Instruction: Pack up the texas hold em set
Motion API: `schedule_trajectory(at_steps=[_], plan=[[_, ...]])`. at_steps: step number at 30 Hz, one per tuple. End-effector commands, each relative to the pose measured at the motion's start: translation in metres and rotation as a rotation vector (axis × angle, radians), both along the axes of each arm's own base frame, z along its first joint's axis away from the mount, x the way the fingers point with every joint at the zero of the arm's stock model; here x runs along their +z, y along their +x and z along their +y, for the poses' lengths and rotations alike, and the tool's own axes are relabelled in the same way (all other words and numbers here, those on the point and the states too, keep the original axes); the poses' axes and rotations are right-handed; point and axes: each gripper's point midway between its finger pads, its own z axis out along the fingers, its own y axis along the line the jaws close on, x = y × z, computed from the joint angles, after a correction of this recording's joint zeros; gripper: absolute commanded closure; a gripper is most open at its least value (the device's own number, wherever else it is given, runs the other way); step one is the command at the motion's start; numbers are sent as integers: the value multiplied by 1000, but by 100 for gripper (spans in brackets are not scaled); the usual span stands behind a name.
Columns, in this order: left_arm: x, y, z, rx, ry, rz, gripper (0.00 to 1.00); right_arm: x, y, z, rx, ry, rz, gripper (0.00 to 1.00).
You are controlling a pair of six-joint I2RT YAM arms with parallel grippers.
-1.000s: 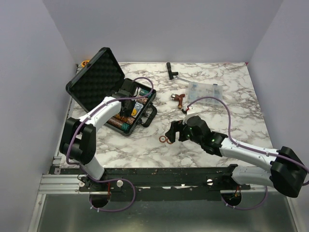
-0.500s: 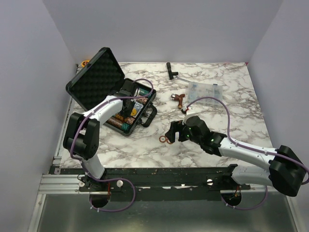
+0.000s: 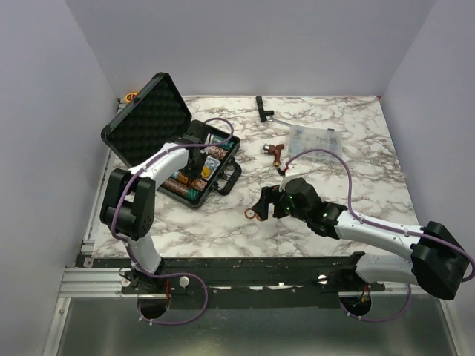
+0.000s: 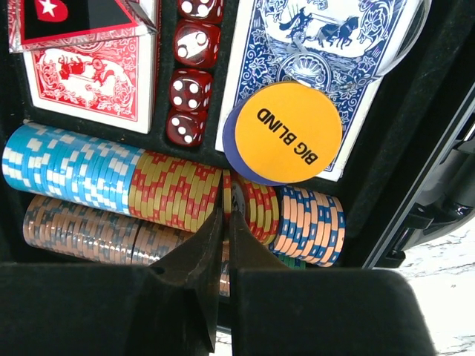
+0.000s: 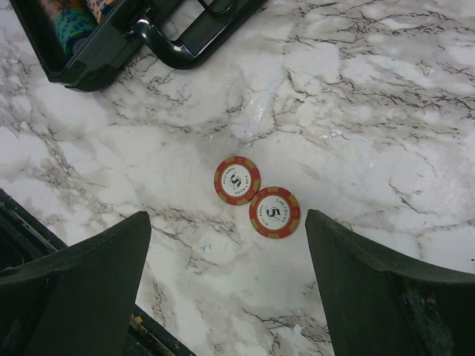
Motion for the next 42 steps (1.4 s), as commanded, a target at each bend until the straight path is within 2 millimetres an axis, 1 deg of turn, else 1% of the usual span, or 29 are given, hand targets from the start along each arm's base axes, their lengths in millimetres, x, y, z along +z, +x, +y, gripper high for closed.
schedule_trajectory(at_steps=[1, 5, 8, 13, 16, 19, 22, 23, 27, 31, 35, 38, 42], plan=[[-9, 0, -8, -5, -47, 56, 97, -1, -1, 3, 4, 27, 9, 13], [-12, -3, -12, -9, -68, 82, 99, 0, -2, 2, 2, 33, 10, 13], [-13, -8, -19, -23, -117, 113, 100, 0, -3, 2, 4, 35, 11, 13], [-7, -17, -32, -46, -199, 137, 100, 0, -3, 2, 3, 31, 16, 13], [-4, -19, -32, -56, -207, 120, 100, 0, -3, 3, 4, 36, 20, 13], [-6, -19, -33, -64, -210, 126, 100, -2, -3, 6, 10, 39, 28, 13], [-7, -17, -30, -47, -188, 137, 100, -3, -2, 9, 13, 42, 36, 13], [-6, -17, -30, -46, -187, 135, 98, -3, -2, 10, 15, 42, 39, 13], [0, -17, -27, -21, -182, 116, 83, -6, -4, 12, 19, 47, 52, 14], [6, -17, -27, 5, -182, 110, 75, -12, -5, 13, 28, 36, 69, 14], [17, -17, -29, 12, -206, 89, 70, -13, -5, 14, 32, 31, 76, 14], [31, -20, -34, 6, -249, 65, 68, -16, -5, 12, 37, 12, 76, 14], [52, -26, -37, 5, -296, 23, 64, -23, -4, 3, -3, -57, 116, 14]])
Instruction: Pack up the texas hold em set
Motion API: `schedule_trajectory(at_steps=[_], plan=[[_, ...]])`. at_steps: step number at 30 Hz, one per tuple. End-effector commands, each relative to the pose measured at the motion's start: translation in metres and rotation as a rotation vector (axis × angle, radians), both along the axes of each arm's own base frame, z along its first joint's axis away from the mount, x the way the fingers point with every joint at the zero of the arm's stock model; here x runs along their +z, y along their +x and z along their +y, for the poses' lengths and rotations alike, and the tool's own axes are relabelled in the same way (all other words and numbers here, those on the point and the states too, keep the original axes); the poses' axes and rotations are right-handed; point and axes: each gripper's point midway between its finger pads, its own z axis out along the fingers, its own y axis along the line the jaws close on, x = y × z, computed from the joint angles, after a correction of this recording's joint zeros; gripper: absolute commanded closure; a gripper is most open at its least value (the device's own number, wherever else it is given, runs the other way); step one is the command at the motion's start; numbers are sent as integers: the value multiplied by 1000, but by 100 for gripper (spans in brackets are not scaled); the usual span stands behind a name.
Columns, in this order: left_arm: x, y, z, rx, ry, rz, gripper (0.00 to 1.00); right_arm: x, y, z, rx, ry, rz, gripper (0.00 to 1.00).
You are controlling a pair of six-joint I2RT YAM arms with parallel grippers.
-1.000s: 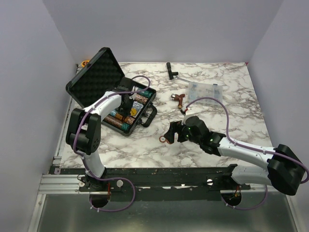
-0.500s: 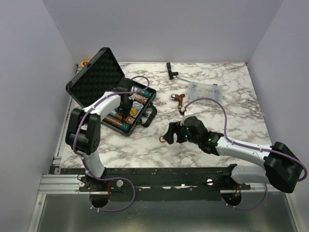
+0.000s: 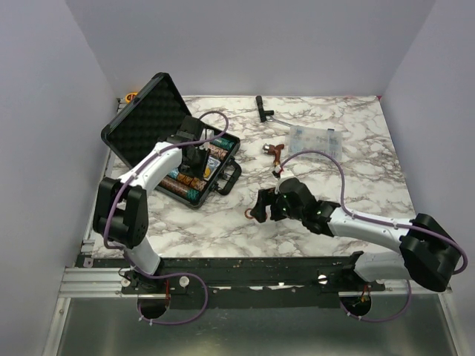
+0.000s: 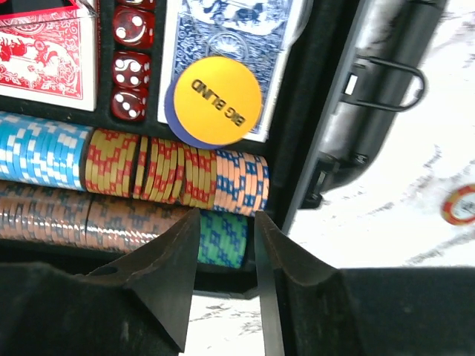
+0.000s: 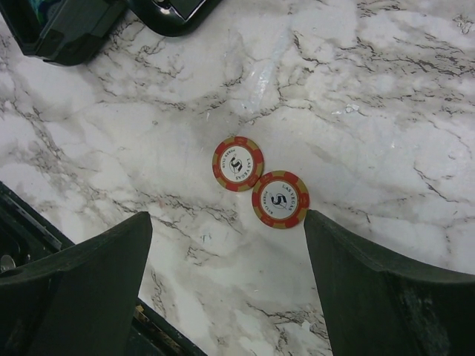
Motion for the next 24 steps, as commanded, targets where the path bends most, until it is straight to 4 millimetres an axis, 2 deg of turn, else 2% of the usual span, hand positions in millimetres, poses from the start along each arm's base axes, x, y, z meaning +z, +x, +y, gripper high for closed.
schedule_trajectory(at_steps=[1, 6, 10, 13, 17, 20, 24], plan=[[34, -16, -15, -2, -119, -34, 64, -5, 2, -8, -34, -77, 46, 14], [57, -29, -21, 4, -195, -76, 61, -18, -2, -19, -61, -186, 126, 12], [73, -42, -26, 9, -275, -128, 57, -30, -8, -18, -62, -270, 207, 11], [85, -53, -38, -21, -381, -166, 52, -38, -12, -17, -67, -368, 246, 10], [87, -60, -47, -61, -447, -187, 51, -43, -11, -14, -76, -485, 273, 10], [86, -59, -44, -73, -426, -199, 50, -46, -11, -10, -73, -499, 297, 10], [85, -58, -41, -87, -409, -223, 50, -50, -9, -3, -63, -518, 320, 16]])
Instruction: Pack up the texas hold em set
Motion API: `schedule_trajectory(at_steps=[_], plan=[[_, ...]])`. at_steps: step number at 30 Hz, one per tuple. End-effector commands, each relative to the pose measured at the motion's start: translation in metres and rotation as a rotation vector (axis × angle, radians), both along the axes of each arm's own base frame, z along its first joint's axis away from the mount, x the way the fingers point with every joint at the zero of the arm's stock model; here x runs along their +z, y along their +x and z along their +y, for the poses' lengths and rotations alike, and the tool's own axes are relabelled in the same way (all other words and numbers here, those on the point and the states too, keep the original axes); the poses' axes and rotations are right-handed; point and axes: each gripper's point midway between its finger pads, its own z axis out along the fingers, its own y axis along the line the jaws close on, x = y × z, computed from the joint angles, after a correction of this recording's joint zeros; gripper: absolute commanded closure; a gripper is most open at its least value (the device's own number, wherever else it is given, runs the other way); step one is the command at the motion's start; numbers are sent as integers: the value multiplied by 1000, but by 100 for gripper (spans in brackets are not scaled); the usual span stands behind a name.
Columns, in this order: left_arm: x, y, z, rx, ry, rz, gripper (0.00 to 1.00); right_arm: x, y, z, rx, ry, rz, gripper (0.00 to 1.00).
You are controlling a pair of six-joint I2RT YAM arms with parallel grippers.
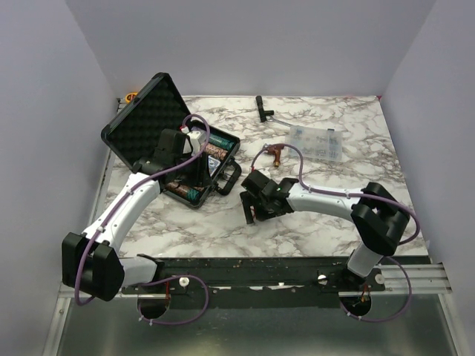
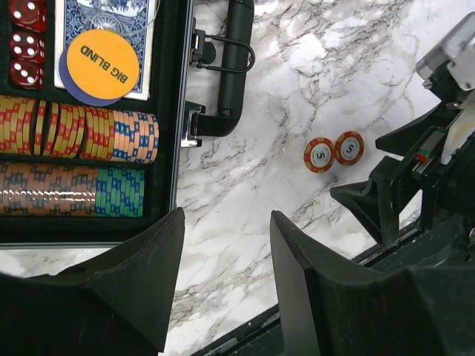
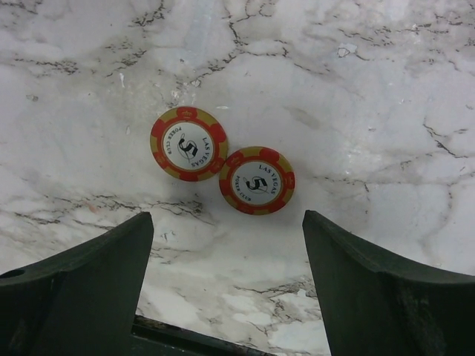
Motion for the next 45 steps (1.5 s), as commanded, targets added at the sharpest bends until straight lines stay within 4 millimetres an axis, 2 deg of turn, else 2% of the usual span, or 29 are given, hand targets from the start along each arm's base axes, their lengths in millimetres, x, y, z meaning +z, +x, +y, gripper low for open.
schedule_trajectory(at_steps=[1, 6, 13, 18, 19, 22, 24, 40, 45], plan=[[8, 3, -5, -41, -26, -68, 50, -7, -3, -7, -12, -90, 47, 17], [4, 0, -3, -47, -18, -65, 50, -13, -4, -5, 13, -98, 68, 29], [5, 2, -2, -48, -16, -66, 50, -21, 3, -12, 57, -153, 66, 31], [5, 2, -2, -50, -21, -65, 50, -24, 9, -16, 64, -145, 59, 36], [5, 1, -3, -53, -25, -64, 49, -23, 11, -17, 66, -142, 54, 37], [4, 1, -3, -56, -30, -57, 34, -25, 16, -18, 86, -159, 44, 38], [4, 1, -3, -56, -32, -54, 32, -27, 17, -19, 99, -174, 47, 39], [1, 5, 2, -39, -27, -48, 32, -47, 8, -23, 168, -220, 111, 48], [-2, 6, 3, -36, -23, -38, 32, -51, 7, -24, 168, -220, 113, 58]])
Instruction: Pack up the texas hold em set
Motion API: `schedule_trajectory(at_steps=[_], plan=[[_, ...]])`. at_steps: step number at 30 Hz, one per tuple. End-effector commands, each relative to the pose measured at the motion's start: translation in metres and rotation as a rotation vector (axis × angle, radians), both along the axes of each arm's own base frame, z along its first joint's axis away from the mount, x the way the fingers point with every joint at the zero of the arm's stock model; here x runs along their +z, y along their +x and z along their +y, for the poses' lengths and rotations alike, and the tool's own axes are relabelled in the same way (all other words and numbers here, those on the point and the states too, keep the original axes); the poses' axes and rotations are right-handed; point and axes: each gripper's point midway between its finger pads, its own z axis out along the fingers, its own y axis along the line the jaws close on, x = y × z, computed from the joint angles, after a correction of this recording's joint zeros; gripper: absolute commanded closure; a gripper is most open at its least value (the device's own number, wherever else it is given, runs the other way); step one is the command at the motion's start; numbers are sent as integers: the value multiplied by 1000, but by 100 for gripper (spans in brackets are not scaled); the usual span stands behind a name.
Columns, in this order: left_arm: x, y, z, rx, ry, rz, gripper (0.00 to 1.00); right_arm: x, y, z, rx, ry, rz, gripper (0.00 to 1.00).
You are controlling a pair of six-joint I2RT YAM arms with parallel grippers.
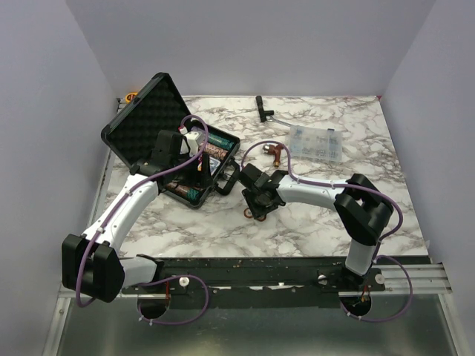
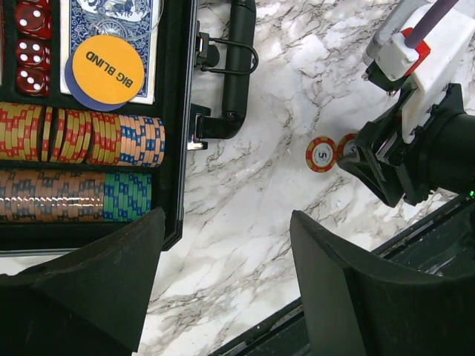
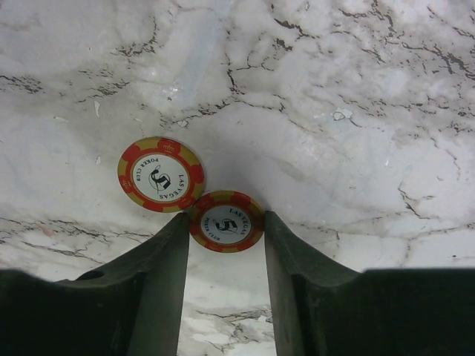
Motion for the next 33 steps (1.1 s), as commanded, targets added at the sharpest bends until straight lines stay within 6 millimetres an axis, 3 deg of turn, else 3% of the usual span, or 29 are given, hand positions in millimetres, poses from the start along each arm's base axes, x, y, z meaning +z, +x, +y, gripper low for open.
schedule_trajectory(at_steps=[1, 7, 13, 22, 26, 29, 33], plan=[[-1, 2, -2, -14, -13, -4, 32, -32, -13, -19, 9, -80, 65, 60], [-5, 0, -10, -31, -53, 36, 32, -18, -6, -11, -4, -3, 1, 67], [-6, -8, -33, -40, -202, 108, 32, 3, 5, -5, -38, 92, -103, 76], [-3, -18, -61, -10, -453, 215, 32, 31, 14, -7, -59, 200, -241, 78], [-5, -19, -66, -6, -495, 257, 32, 32, 8, -4, -20, 178, -184, 67], [-7, -19, -64, 11, -478, 262, 32, 30, -2, -5, -4, 133, -105, 44], [-8, -13, -49, 79, -399, 194, 32, 28, -11, 2, 32, 101, -1, 22]])
